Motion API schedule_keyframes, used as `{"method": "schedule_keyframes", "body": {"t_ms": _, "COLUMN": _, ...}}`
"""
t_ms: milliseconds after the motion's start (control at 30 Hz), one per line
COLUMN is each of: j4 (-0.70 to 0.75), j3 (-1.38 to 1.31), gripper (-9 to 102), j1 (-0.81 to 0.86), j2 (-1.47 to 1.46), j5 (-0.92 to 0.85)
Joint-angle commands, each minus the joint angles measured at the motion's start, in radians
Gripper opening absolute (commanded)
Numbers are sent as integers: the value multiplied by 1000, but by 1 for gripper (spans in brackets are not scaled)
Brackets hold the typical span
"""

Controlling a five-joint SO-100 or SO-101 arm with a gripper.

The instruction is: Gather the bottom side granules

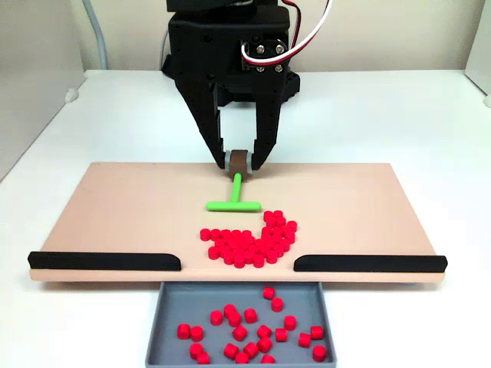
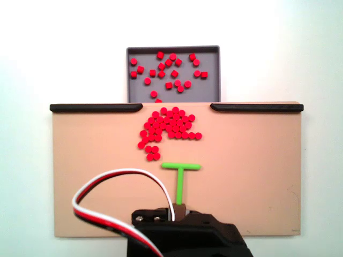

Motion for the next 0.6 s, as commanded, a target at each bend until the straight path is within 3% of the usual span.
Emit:
{"method": "schedule_keyframes", "body": {"t_ms": 0, "j4": 77, "j3": -37, "gripper": 0, "j1": 2, "j2": 91, "j5": 5}}
{"method": "schedule_keyframes", "body": {"t_ms": 367, "j4": 267, "j3": -35, "gripper": 0, "j1": -15, "j2": 282, "j5": 9}}
{"method": "schedule_keyframes", "body": {"t_ms": 567, "j4": 282, "j3": -18, "gripper": 0, "j1": -26, "j2": 368, "j5": 11}}
